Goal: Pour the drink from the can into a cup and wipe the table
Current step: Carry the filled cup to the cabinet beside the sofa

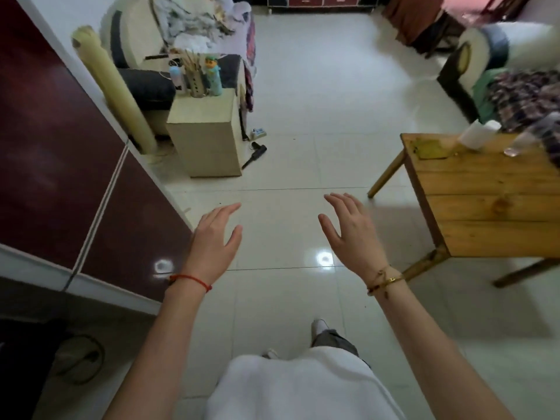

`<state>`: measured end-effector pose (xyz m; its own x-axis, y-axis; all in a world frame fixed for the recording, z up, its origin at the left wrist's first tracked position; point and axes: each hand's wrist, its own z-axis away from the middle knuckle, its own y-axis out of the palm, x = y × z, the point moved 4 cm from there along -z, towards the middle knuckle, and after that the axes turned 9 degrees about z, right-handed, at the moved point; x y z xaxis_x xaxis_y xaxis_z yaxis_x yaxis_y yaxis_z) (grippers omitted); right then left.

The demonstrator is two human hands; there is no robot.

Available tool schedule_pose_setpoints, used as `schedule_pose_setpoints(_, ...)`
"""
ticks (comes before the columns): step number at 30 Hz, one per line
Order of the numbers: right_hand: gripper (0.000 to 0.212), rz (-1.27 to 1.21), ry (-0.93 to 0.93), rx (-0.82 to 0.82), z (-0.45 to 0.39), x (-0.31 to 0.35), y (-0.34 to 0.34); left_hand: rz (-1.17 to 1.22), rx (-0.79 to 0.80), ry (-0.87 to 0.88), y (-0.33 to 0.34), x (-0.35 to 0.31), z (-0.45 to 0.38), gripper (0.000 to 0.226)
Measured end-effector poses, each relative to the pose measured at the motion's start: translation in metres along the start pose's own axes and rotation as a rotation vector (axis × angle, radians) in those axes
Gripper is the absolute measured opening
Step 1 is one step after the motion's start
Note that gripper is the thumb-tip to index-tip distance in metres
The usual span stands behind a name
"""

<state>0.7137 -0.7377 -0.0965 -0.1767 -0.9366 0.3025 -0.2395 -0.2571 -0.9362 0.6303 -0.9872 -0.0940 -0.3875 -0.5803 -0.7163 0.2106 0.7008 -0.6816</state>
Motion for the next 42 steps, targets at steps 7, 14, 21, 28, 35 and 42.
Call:
schedule_pose_setpoints(7,0.049,0.015,0.231,-0.063,0.074,-0.089,-0.031,0.034,0.213,0.168,0.087,-0.063,-0.008,0.043)
schedule_pose_setpoints(14,0.048,0.037,0.428,-0.096,0.153,-0.200,-0.078,0.059,0.346,0.309,0.192,-0.163,-0.006,0.043)
schedule_pose_setpoints(21,0.046,0.036,0.573,-0.132,0.226,-0.330,-0.146,0.110,0.416,0.411,0.304,-0.284,0.006,0.043)
schedule_pose_setpoints(28,0.047,0.025,0.681,-0.154,0.277,-0.435,-0.186,0.144,0.499,0.445,0.393,-0.370,0.015,0.044)
schedule_pose_setpoints(35,0.048,0.005,0.778,-0.139,0.286,-0.517,-0.186,0.100,0.583,0.445,0.467,-0.415,-0.004,0.046)
schedule_pose_setpoints(42,0.046,-0.006,0.809,-0.134,0.260,-0.611,-0.191,0.121,0.621,0.454,0.554,-0.463,-0.051,0.044)
